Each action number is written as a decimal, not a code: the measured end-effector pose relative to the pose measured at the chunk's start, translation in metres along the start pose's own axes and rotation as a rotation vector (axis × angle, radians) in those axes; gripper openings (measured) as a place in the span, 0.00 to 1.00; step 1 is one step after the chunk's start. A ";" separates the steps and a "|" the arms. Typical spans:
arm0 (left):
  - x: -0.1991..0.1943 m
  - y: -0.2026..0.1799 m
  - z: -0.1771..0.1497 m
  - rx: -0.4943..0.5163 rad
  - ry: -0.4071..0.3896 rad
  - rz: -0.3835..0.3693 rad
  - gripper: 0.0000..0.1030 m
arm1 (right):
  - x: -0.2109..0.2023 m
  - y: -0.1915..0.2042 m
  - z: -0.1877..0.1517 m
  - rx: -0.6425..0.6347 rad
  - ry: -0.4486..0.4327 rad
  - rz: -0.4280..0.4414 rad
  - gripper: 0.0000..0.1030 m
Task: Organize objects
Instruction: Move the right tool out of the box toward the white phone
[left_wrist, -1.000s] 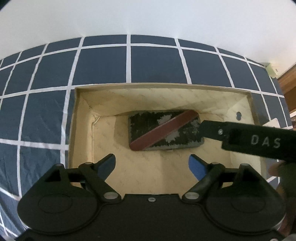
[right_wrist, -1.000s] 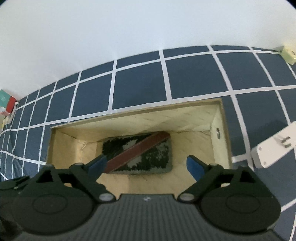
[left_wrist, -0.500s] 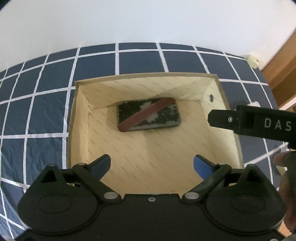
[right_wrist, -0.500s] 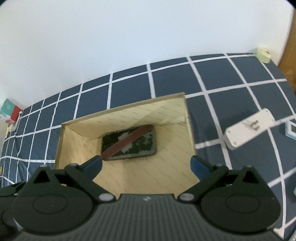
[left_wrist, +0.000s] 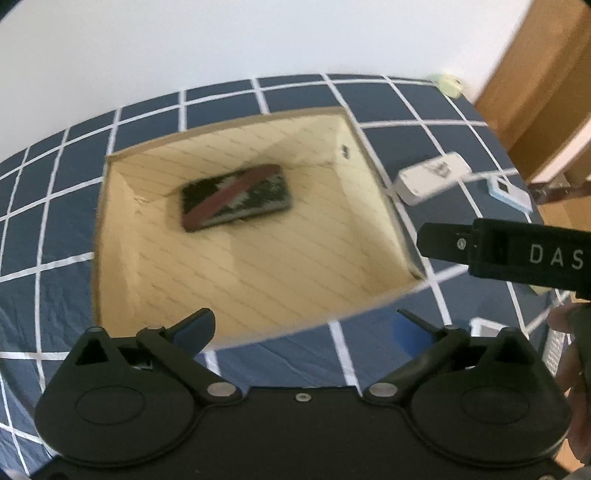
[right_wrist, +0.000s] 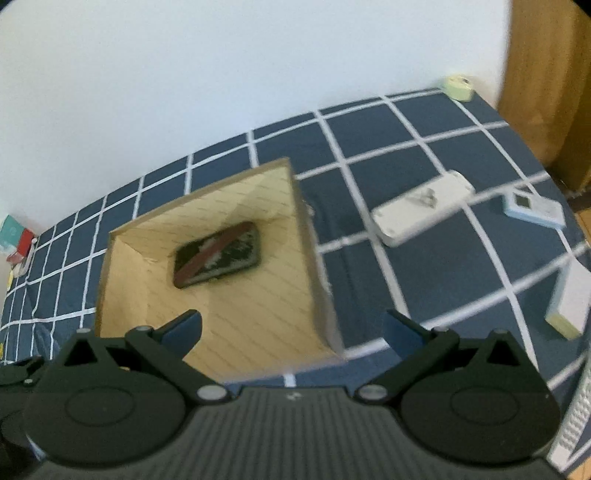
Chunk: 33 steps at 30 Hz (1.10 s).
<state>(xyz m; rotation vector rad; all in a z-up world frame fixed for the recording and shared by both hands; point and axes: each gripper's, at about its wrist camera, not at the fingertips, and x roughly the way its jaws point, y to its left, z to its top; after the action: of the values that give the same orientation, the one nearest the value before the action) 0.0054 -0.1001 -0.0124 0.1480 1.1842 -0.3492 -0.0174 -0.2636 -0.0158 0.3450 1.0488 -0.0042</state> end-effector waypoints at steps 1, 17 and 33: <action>0.001 -0.006 -0.002 0.010 0.004 -0.004 1.00 | -0.003 -0.007 -0.004 0.011 -0.001 -0.006 1.00; 0.033 -0.103 -0.033 0.132 0.091 -0.070 1.00 | -0.024 -0.121 -0.052 0.165 0.035 -0.095 1.00; 0.083 -0.177 -0.047 0.228 0.169 -0.119 1.00 | -0.016 -0.206 -0.092 0.309 0.095 -0.133 1.00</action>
<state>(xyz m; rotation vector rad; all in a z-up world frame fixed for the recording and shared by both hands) -0.0696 -0.2681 -0.0949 0.3111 1.3211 -0.5863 -0.1373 -0.4355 -0.1010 0.5580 1.1652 -0.2738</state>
